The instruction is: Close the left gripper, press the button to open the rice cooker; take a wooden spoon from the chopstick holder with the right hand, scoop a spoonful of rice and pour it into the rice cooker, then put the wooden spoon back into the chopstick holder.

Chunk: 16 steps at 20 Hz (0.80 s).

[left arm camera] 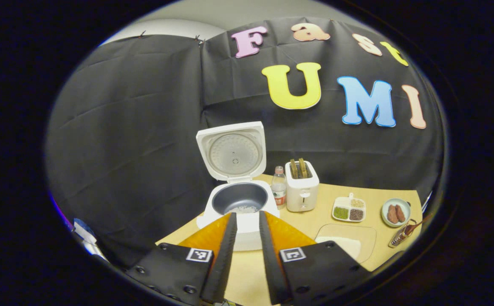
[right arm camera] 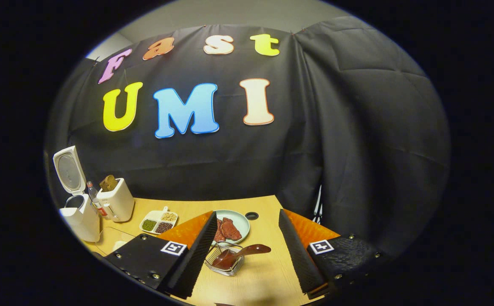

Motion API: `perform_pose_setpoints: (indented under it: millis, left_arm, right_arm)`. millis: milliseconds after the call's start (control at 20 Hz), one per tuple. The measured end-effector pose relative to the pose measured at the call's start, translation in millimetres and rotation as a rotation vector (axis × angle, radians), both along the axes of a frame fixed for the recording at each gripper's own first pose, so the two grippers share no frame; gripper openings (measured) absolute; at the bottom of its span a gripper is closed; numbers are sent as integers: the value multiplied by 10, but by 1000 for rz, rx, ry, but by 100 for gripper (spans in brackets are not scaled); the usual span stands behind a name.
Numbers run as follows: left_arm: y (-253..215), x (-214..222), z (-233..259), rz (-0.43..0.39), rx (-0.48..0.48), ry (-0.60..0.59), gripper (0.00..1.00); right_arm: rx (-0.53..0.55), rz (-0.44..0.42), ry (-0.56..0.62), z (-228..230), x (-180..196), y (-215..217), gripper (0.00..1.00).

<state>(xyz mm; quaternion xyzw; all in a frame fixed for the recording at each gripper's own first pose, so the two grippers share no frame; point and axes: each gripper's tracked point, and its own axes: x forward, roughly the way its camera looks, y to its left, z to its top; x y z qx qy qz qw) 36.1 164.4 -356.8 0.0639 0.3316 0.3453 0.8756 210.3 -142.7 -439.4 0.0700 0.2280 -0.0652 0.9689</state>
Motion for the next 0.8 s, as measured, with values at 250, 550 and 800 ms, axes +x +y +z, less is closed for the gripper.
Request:
perform_pose_setpoints:
  millis: [250, 550, 800]
  left_arm:
    - [-251, -111, 131, -35, 89, 45, 75]
    - [-384, -317, 148, -30, 71, 60, 84]
    - [-436, -402, 257, -46, 94, 70, 80]
  right_arm:
    - [24, -34, 63, -740, 204, -127, 85]
    - [181, -81, 117, -1209, 284, -31, 65]
    - [338, -96, 170, -1442, 340, 199, 30]
